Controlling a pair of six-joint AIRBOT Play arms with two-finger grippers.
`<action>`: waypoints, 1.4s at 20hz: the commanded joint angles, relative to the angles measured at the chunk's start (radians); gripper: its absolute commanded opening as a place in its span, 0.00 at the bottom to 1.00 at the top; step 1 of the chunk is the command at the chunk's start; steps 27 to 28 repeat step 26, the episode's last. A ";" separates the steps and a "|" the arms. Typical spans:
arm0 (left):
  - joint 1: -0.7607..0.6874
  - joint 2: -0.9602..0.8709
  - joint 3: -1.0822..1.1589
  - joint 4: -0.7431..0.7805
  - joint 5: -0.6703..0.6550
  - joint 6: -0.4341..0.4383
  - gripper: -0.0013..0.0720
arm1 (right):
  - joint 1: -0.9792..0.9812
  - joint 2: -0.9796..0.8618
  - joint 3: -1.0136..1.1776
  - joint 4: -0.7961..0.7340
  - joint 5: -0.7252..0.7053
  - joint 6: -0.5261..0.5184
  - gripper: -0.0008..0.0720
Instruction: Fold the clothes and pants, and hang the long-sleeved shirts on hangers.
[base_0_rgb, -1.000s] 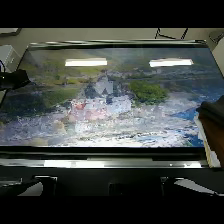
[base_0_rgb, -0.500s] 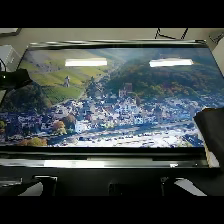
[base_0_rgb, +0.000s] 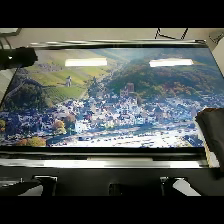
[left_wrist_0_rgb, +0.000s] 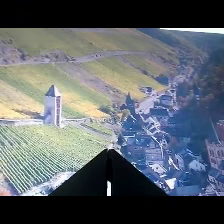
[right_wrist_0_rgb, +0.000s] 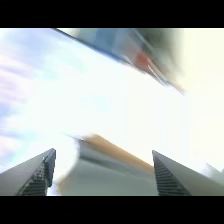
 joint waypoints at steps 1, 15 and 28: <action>-0.114 -0.105 0.080 0.340 -0.109 -0.152 0.05 | 0.359 -0.049 0.064 0.050 0.019 0.007 0.92; -0.139 -0.159 -0.180 0.198 -0.346 -0.097 0.98 | 0.914 -0.292 -0.118 -0.031 0.368 0.091 0.94; -0.139 -0.162 -0.180 0.198 -0.346 -0.097 0.98 | 0.914 -0.292 -0.118 -0.030 0.368 0.091 0.94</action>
